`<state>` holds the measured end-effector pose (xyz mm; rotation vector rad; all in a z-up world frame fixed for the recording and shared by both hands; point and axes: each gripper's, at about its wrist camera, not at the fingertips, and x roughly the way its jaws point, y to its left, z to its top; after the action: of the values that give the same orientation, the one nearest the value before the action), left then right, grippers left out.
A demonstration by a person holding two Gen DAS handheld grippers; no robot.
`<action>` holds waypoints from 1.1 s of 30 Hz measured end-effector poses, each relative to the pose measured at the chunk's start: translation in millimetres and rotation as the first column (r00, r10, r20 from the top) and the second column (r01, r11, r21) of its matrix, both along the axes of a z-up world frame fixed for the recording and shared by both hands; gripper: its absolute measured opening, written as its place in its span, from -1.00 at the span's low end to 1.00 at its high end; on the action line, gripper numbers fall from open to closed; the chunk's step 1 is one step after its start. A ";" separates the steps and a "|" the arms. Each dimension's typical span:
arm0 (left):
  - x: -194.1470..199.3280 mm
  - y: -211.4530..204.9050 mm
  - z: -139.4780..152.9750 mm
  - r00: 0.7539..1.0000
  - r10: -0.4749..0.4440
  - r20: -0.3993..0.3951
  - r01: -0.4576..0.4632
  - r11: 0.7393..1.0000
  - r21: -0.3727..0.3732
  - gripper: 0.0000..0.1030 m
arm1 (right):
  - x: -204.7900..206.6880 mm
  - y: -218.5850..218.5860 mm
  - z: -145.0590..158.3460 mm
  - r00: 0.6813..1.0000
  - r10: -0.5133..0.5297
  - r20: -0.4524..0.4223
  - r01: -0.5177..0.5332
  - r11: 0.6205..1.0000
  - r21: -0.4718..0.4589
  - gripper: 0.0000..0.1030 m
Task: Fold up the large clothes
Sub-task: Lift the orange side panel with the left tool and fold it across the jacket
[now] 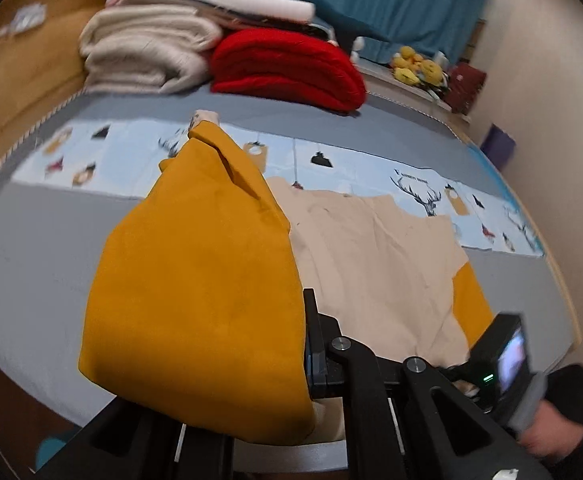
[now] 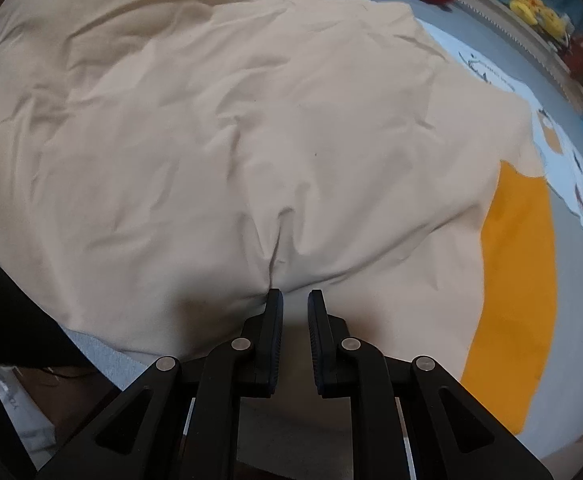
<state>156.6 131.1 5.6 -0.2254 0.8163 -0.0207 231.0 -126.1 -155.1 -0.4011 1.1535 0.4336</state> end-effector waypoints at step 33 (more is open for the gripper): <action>66.2 -228.7 -64.3 0.839 -0.513 -0.182 0.468 0.850 -0.243 0.06 | 49.1 -215.5 149.7 0.872 -0.424 0.243 0.363 0.895 0.260 -0.45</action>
<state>222.7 -97.6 -58.7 -0.1927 1.1012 -0.5734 280.2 -341.6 -5.5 -0.0354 0.8583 0.1222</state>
